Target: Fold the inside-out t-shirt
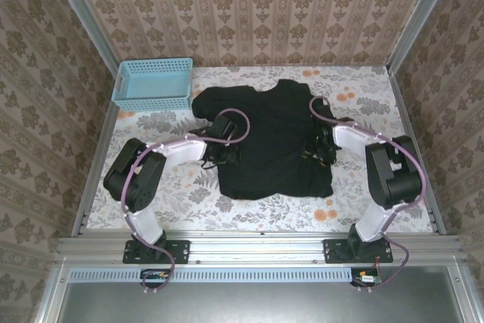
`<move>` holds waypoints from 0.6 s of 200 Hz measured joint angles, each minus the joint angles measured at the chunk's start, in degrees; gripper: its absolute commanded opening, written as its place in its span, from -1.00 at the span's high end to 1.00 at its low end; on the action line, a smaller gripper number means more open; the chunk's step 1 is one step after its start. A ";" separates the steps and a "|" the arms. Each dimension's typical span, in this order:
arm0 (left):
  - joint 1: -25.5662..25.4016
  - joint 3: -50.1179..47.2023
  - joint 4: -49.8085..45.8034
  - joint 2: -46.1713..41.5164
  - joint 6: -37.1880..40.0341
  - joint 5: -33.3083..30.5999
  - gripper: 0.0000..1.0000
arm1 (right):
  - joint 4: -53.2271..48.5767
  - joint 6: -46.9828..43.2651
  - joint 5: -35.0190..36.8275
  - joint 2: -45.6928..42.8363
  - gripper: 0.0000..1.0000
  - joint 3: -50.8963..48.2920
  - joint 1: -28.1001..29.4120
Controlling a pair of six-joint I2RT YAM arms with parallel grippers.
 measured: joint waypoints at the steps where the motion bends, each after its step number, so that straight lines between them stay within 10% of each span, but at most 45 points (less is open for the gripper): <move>1: 0.26 0.39 -0.04 0.28 0.13 0.07 0.12 | 0.02 -0.09 -0.09 0.22 -0.12 0.28 -0.09; 64: 6.54 11.26 -4.28 4.26 5.81 -2.67 -0.28 | 1.42 -6.29 -0.15 3.91 -0.35 8.61 -2.95; 120: -14.34 5.40 -5.20 -13.51 11.91 -7.98 -0.38 | -1.25 -6.80 1.79 -23.87 -0.37 -8.11 1.97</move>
